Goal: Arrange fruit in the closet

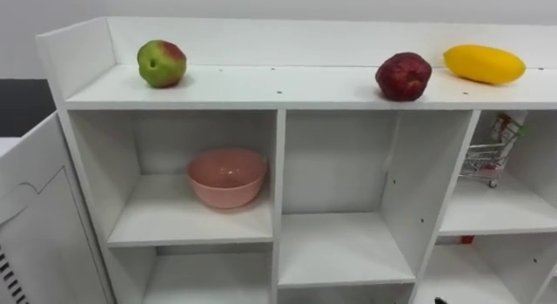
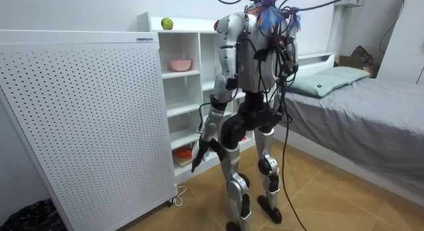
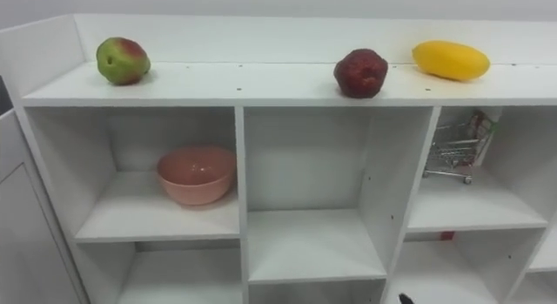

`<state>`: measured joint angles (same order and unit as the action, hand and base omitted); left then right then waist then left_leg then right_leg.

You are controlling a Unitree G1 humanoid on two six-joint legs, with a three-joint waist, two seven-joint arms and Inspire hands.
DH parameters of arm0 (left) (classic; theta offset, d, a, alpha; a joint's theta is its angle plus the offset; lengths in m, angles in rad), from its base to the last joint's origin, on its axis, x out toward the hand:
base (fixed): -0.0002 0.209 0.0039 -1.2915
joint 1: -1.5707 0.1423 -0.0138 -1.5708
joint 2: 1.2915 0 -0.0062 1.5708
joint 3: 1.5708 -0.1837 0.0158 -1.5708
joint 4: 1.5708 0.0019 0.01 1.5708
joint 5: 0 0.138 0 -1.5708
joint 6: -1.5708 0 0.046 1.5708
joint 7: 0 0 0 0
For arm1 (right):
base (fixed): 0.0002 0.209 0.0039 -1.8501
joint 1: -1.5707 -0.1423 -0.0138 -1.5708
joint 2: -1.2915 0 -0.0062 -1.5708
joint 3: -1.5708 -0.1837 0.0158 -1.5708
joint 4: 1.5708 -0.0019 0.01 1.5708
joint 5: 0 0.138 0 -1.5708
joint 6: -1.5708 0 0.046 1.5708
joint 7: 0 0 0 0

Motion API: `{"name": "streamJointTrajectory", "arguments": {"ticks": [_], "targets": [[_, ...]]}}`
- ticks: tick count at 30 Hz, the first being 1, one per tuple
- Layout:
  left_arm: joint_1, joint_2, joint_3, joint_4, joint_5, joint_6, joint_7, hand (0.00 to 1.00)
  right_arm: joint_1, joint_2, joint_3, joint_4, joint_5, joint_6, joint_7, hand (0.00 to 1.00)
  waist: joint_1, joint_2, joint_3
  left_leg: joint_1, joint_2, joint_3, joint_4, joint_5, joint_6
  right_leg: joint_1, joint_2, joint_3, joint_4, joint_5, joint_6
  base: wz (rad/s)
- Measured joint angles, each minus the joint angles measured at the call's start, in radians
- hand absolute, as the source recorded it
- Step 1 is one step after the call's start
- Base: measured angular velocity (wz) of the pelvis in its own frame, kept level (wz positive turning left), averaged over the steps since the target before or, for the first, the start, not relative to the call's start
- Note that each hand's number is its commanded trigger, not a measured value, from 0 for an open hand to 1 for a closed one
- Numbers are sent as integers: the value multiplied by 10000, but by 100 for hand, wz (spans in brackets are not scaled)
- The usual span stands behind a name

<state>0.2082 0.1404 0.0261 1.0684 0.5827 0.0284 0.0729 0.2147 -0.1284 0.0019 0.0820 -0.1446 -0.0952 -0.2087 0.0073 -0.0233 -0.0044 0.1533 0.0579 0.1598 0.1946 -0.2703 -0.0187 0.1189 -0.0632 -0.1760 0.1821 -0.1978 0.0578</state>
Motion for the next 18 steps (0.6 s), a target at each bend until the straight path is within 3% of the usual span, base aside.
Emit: {"name": "streamJointTrajectory", "arguments": {"ticks": [11, 18], "targets": [[375, 30, -12, -69, -13, 29, -27, 0, -195, -6, 151, -2694, 229, -205, -378, 0, 96, 50, 0, -31, 33, 20, -23, 83, -17, -40, 35, 123, 102, 84, -84, -3], [550, 34, -229, 343, -177, 121, -39, 0, -456, -71, 165, -3729, 210, -284, -1212, 0, 254, 10, -18, -39, 20, -4, -3, 119, -21, -151, 45, 121, 219, 84, -85, -2]]}}
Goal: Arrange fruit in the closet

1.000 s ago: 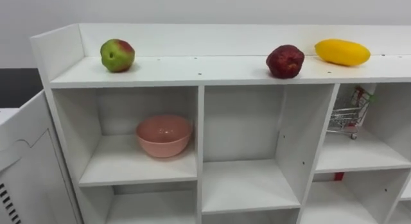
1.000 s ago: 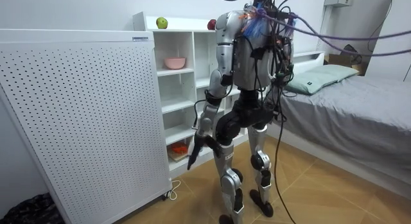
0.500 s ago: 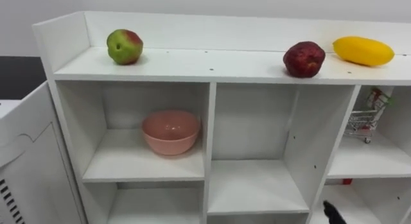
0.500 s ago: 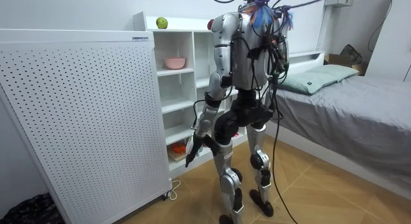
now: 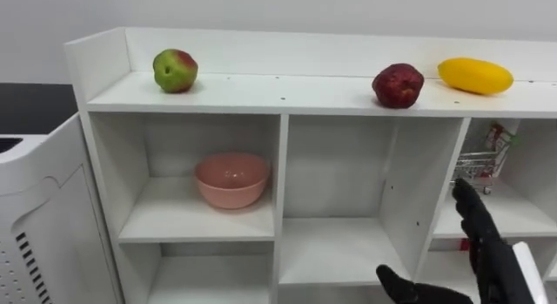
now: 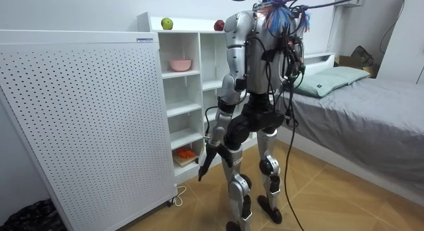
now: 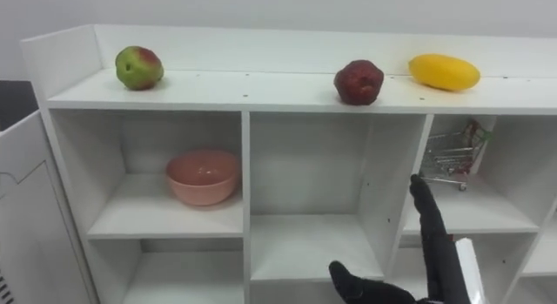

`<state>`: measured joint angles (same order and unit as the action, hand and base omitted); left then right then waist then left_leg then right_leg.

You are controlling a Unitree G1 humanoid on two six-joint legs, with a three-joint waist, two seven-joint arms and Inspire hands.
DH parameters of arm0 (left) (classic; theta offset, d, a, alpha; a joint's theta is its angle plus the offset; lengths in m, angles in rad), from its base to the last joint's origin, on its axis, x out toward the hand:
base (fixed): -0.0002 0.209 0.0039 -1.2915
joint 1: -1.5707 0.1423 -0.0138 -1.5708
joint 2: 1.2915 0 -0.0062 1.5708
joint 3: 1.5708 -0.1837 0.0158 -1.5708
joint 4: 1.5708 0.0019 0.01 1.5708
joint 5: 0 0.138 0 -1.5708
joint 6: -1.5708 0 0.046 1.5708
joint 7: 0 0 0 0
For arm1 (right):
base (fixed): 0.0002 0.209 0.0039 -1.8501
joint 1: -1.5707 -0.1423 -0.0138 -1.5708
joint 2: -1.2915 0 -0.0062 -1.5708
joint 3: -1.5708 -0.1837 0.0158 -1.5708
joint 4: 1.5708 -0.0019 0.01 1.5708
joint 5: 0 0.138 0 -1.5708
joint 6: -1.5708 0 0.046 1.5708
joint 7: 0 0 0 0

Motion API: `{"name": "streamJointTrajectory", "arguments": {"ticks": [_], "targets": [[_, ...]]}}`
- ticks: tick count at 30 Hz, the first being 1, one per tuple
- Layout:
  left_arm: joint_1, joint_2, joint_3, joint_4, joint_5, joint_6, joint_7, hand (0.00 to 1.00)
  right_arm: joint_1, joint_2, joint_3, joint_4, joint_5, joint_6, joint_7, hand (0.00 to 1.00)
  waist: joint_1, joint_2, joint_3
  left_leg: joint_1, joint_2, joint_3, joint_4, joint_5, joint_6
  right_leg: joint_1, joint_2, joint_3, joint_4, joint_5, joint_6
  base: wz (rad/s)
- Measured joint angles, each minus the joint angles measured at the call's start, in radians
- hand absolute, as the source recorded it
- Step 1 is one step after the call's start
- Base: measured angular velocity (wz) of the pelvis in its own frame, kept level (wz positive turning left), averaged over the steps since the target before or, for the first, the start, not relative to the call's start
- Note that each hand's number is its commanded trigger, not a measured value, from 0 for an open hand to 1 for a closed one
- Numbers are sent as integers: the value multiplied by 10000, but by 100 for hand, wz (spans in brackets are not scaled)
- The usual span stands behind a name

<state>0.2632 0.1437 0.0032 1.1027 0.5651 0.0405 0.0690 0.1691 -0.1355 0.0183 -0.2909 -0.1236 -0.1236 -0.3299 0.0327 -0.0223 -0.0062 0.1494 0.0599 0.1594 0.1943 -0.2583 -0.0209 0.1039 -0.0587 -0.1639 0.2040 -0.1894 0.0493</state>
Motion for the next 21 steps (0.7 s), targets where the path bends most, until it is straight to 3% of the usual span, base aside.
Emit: {"name": "streamJointTrajectory", "arguments": {"ticks": [7, 12, 14, 16, 21], "targets": [[-1, 4, -277, -1, -506, -22, 9, 0, -534, -205, -15, -17, -15, -401, -945, 0, -14, -53, -2, -7, 1, -20, 44, 2, 0, 26, -1, -1, -5, 0, 0, 0], [-3, 58, -362, -3, -515, -43, -210, 0, -1216, -427, -57, -44, -61, -418, -1304, 0, 0, -168, -10, -9, 0, -79, 23, 4, -2, 25, 2, -13, -13, 1, -2, 0], [-25, 65, -363, -14, -516, -38, -389, 0, -1750, -630, -157, -44, -12, -471, -1538, 0, -15, -225, 62, 22, -3, -138, 7, 3, -2, 97, 2, -61, -74, 1, -1, 6], [-46, 97, -362, -39, -515, -22, -441, 0, -1987, -708, -273, -45, -9, -557, -1626, 0, -16, -284, 85, 6, -3, -234, 1, 4, -3, 176, 10, -167, -198, 6, -9, 14], [-103, 84, -340, -49, -504, 62, -482, 0, -2354, -799, -432, -34, 28, -567, -1747, 0, 27, -363, 76, 39, -8, -337, -30, 4, -4, 264, 13, -289, -307, 5, -8, 8]]}}
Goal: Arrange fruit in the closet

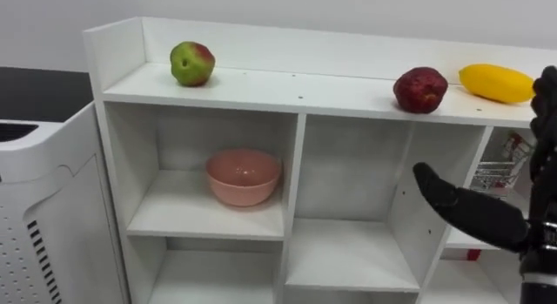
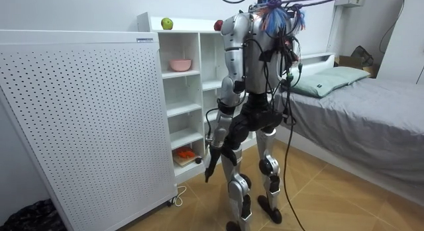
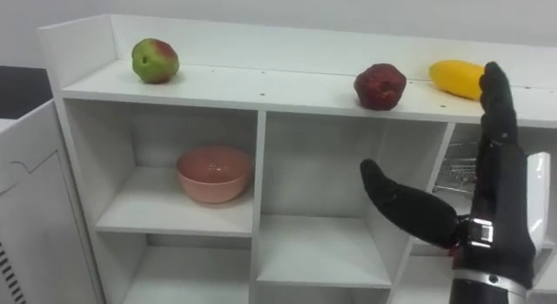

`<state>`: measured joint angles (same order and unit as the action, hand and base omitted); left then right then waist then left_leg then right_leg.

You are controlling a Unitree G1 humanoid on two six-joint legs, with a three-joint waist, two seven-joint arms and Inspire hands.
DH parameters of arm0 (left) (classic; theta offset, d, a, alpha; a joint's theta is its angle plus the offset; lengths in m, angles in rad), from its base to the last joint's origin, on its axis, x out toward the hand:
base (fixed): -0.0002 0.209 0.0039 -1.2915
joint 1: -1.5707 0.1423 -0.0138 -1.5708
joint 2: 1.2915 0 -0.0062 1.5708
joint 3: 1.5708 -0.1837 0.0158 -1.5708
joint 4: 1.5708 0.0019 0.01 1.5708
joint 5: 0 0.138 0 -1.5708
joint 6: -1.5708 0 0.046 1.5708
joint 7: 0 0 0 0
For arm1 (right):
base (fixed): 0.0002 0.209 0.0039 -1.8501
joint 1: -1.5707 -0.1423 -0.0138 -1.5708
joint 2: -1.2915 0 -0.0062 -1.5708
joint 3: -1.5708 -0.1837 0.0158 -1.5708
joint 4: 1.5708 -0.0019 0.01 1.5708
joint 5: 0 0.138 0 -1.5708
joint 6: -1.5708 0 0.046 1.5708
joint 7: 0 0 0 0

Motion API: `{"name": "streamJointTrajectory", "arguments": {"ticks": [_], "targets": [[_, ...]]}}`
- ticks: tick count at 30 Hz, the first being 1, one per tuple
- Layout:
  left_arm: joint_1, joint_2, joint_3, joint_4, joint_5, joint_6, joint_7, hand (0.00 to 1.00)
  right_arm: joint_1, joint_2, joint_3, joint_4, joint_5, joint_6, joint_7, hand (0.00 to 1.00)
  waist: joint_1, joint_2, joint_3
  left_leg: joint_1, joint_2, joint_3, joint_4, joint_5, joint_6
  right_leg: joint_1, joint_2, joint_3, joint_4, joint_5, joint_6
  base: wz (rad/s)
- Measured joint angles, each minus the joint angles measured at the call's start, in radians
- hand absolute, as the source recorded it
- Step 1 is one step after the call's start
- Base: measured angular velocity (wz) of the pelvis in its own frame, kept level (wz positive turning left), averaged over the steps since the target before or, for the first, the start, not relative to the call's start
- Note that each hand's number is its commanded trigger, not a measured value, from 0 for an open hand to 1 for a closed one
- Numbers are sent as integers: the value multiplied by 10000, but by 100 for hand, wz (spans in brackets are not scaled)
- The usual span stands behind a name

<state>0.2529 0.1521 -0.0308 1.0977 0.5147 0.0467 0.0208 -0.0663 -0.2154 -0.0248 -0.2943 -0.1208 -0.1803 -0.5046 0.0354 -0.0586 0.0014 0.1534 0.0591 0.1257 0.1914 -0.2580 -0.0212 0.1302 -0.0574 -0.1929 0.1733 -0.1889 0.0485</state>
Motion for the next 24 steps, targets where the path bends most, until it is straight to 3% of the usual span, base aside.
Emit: {"name": "streamJointTrajectory", "arguments": {"ticks": [5, 11, 17, 24], "targets": [[-300, 20, 6, -6, 12, 199, -129, 0, -331, -181, -67, 668, 64, 36, -13, 0, -27, 13, 19, -21, -7, -207, -17, 2, -3, -26, 2, -63, -49, 0, 0, 3], [-796, 236, 99, -18, 8, 406, -554, 0, -1630, -305, -848, 1599, 22, 422, 50, 0, -75, 67, 44, -93, -2, -278, -7, 23, -28, -29, 7, -117, -49, 0, 0, 2], [-870, 251, 93, -73, 8, 415, -549, 0, -2202, -686, -1127, 1696, 322, 507, -64, 0, -34, 53, 35, -60, -7, -462, -25, 23, -29, 9, 19, -120, -47, 0, 0, 0], [-1028, 315, 94, -288, 2, 443, -671, 0, -2906, -715, -1142, 2409, 485, 565, -51, 0, -10, 56, 36, -90, -8, -470, -24, 23, -29, -11, 21, -129, -49, 0, 0, 0]]}}
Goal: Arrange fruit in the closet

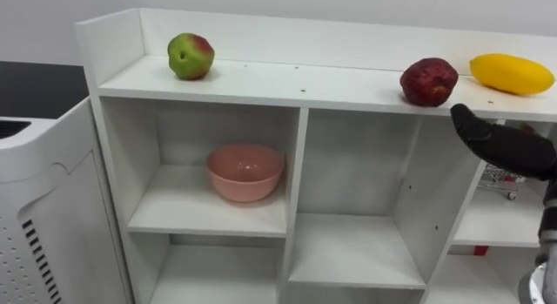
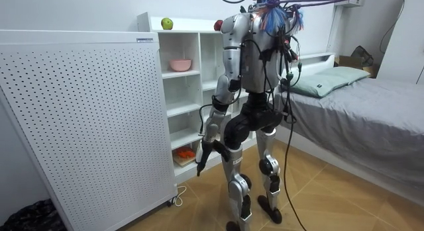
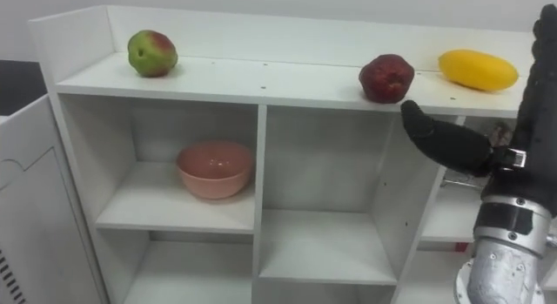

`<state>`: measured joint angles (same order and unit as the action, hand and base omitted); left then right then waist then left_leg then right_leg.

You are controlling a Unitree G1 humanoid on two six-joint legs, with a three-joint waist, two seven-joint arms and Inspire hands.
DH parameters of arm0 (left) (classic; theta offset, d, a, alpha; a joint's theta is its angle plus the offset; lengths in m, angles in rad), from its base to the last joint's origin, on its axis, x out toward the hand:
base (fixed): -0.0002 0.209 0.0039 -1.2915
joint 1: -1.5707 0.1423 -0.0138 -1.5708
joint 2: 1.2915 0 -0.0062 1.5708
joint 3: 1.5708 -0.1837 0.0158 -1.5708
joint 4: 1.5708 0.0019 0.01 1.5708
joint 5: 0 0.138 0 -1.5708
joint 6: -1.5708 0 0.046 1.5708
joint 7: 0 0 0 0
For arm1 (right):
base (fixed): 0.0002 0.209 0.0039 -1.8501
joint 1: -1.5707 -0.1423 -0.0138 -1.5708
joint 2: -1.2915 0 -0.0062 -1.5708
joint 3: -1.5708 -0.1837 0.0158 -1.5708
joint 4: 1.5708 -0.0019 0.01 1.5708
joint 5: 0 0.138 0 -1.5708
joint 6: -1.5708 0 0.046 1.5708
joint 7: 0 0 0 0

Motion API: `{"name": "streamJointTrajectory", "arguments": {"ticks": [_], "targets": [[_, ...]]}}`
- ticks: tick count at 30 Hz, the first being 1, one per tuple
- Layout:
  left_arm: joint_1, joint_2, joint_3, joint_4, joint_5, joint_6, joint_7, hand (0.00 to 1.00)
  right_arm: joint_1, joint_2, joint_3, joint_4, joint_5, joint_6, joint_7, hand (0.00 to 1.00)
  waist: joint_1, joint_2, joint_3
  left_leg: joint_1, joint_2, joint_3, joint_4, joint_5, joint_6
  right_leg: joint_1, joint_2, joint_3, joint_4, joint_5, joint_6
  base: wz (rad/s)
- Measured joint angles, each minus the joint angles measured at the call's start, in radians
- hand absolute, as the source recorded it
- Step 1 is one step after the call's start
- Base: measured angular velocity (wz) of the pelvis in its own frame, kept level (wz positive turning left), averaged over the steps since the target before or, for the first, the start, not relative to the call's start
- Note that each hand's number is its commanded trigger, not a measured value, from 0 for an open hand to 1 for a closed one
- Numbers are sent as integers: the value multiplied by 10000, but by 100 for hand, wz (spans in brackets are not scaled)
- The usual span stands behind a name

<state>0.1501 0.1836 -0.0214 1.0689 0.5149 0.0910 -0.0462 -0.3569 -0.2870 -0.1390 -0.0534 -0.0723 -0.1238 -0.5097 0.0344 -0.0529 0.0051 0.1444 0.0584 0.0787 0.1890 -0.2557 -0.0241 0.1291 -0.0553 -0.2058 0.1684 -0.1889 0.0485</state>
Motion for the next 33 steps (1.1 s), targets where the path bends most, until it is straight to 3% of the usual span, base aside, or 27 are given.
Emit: {"name": "streamJointTrajectory", "arguments": {"ticks": [10, 20, 25, 33], "targets": [[-94, 116, 8, -416, -93, -13, -153, 0, -125, -248, 2, 10, 1056, 176, 398, 0, 23, 0, 0, 15, 0, -5, -4, 0, 0, -5, 1, 23, 1, 0, 0, 0], [-56, 163, 393, -772, -92, 19, -351, 0, -371, -515, 10, 483, 1438, 722, 916, 0, 82, 8, -6, -55, 0, -8, -7, 1, 0, -109, 5, 36, 6, 0, 0, 0], [-54, 174, 387, -969, -27, 189, -352, 0, -744, -883, 82, 1249, 1411, 1094, 1123, 0, 198, -4, -15, -98, 1, -48, -5, 1, 0, -145, 12, 36, 10, 0, 0, 0], [-64, 513, 386, -1018, 3, 360, -508, 0, -1368, -1154, 113, 2007, 1435, 1467, 1814, 0, 217, -72, -58, -110, 1, -287, -10, 2, -1, -139, 29, 75, 31, 0, 0, 2]]}}
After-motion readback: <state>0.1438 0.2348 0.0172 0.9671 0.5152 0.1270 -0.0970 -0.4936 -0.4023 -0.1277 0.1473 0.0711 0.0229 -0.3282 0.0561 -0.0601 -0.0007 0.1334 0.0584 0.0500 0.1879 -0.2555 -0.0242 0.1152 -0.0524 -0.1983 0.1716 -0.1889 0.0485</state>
